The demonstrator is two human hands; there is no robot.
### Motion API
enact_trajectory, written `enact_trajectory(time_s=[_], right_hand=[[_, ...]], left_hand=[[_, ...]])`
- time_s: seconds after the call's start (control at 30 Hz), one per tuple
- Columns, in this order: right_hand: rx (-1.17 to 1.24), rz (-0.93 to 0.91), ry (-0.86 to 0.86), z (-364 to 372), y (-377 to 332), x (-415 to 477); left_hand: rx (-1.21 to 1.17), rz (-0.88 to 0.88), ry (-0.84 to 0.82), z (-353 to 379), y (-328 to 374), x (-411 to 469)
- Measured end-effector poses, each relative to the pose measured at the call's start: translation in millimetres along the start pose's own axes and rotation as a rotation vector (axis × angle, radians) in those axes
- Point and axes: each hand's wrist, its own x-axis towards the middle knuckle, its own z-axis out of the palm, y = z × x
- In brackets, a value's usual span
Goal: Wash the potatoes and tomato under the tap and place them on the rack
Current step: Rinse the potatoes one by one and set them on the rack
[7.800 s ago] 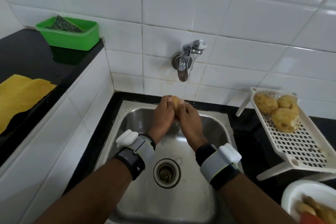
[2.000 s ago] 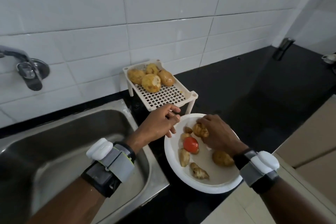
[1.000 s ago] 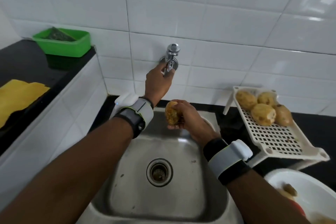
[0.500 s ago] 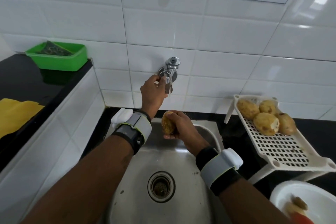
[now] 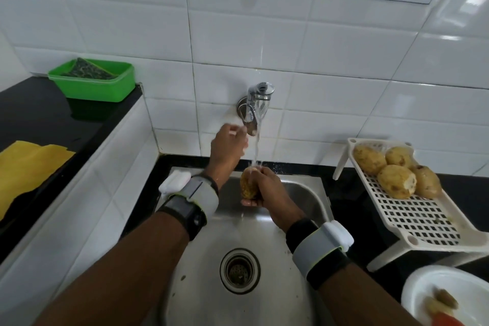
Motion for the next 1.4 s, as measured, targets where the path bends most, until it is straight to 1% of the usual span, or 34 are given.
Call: enact_trajectory(time_s=[0.07,0.1,0.17,0.2,0.23,0.3,0.4,0.5,0.6,0.67,0.73,0.83,0.93,1.03,1.07,1.13,1.2,1.27,1.33,1.37,1.4], right_hand=[[-0.028,-0.025,0.008,0,6,-1],[-0.055,-0.039,0.009,0,11,-2],[-0.106,-0.057,0.003,3,24,-5],[-0.134,-0.063,0.001,5,31,-6],[-0.159,-0.060,0.004,7,38,-7],[-0.186,-0.034,0.021,11,47,-9],[-0.128,-0.029,0.049,12,50,-13],[-0.078,-0.059,0.080,7,45,-17],[-0.017,0.028,0.064,4,38,-19],[-0.052,0.004,0.076,5,40,-19],[-0.106,-0.093,0.082,10,44,-22],[-0.122,-0.195,0.130,17,48,-20],[-0.151,-0.189,0.119,21,52,-12],[-0.188,-0.144,0.065,18,57,-4],[-0.194,-0.135,0.071,16,58,-4],[-0.207,-0.165,0.101,13,61,-2],[-0.249,-0.228,0.116,11,63,-6],[-0.364,-0.350,0.084,6,66,-13],[-0.599,-0.490,0.076,0,69,-16],[-0.666,-0.518,0.081,-2,69,-17],[-0.684,-0.531,0.094,-3,67,-17]], left_hand=[[0.071,-0.160,-0.111,0,-27,-19],[0.034,-0.245,-0.186,0,-40,-34],[-0.182,-0.408,-0.304,3,-57,-63],[-0.264,-0.454,-0.302,6,-62,-70],[-0.294,-0.470,-0.273,9,-66,-74],[-0.306,-0.471,-0.198,15,-75,-77],[-0.291,-0.451,-0.114,21,-86,-74],[-0.289,-0.422,-0.105,19,-89,-74],[-0.290,-0.394,-0.083,16,-86,-72],[-0.275,-0.407,-0.068,18,-85,-71],[-0.271,-0.443,-0.060,22,-84,-70],[-0.266,-0.400,-0.032,26,-79,-75],[-0.289,-0.344,-0.073,25,-80,-85],[-0.293,-0.376,-0.075,26,-85,-89],[-0.276,-0.385,-0.074,28,-88,-91],[-0.170,-0.378,-0.078,25,-91,-91],[-0.084,-0.364,-0.090,19,-90,-87],[-0.181,-0.380,-0.085,9,-83,-82],[-0.303,-0.390,-0.061,2,-71,-81],[-0.317,-0.383,-0.077,-1,-67,-80],[-0.316,-0.379,-0.113,-3,-64,-82]])
